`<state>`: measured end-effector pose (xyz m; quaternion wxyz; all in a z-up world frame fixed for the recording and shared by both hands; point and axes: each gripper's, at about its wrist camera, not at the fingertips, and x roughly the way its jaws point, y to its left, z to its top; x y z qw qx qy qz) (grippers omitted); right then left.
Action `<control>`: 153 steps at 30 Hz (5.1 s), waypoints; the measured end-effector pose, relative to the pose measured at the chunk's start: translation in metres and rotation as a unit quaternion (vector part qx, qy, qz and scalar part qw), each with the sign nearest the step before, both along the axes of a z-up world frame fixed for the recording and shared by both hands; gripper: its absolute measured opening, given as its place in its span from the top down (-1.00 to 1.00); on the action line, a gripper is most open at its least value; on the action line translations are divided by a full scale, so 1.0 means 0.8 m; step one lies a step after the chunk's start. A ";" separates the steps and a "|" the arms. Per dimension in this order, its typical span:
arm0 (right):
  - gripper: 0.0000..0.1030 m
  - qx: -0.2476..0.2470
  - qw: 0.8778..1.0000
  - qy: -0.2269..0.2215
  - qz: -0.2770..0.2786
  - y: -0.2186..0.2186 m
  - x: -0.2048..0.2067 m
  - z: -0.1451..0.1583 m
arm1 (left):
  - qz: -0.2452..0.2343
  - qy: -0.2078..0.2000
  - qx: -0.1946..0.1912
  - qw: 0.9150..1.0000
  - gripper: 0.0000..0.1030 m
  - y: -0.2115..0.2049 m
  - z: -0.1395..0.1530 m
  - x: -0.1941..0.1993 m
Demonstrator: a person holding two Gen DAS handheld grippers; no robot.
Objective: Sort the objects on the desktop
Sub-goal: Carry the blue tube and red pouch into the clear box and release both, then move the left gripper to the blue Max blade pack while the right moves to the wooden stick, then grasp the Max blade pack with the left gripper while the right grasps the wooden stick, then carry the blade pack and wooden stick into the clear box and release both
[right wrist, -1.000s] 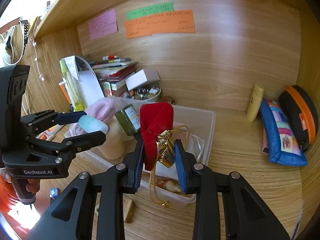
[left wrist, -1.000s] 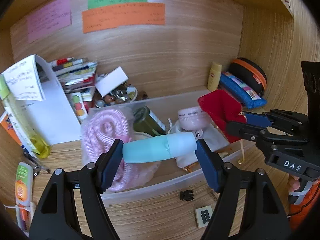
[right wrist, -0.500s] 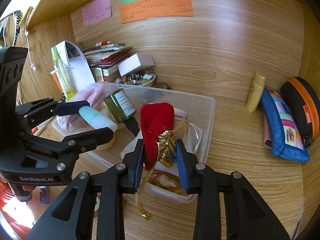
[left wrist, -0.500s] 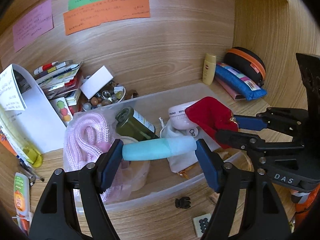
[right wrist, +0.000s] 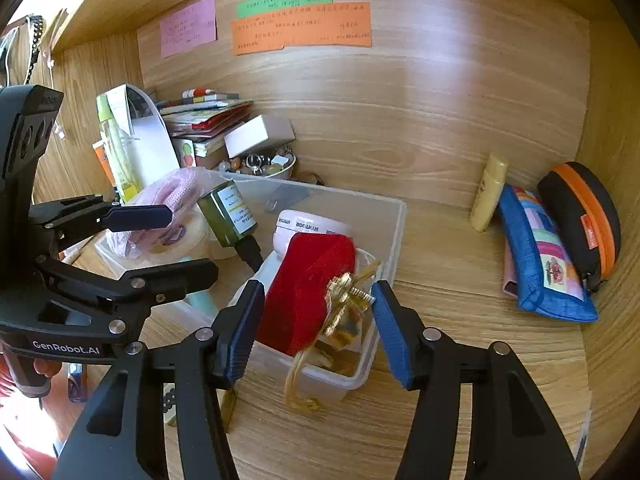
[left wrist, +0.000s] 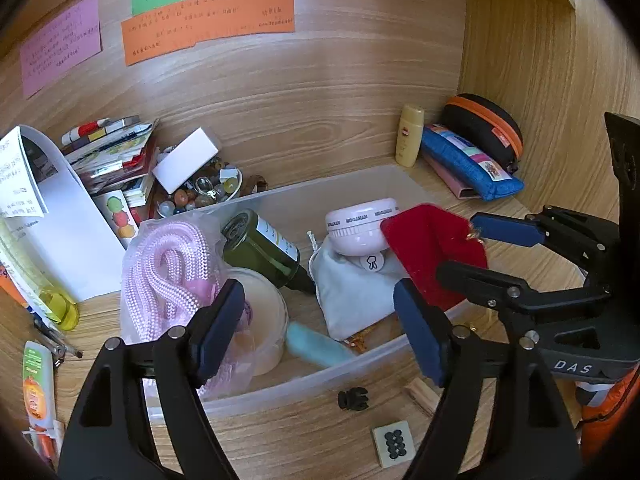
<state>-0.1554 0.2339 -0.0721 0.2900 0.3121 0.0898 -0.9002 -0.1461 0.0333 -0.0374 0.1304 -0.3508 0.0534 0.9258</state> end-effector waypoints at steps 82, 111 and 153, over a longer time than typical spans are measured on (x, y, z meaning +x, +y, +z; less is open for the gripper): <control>0.74 0.048 0.994 -0.090 0.047 -0.047 0.070 -0.078 | 0.092 -0.046 0.018 0.995 0.09 -0.130 -0.086 0.185; 0.81 0.016 0.998 -0.004 0.058 -0.030 0.068 0.007 | 0.045 0.067 0.063 0.995 0.09 -0.089 0.016 0.098; 0.80 0.027 0.995 -0.012 0.093 -0.057 -0.006 -0.007 | -0.017 0.009 0.099 0.995 0.09 -0.042 0.001 -0.013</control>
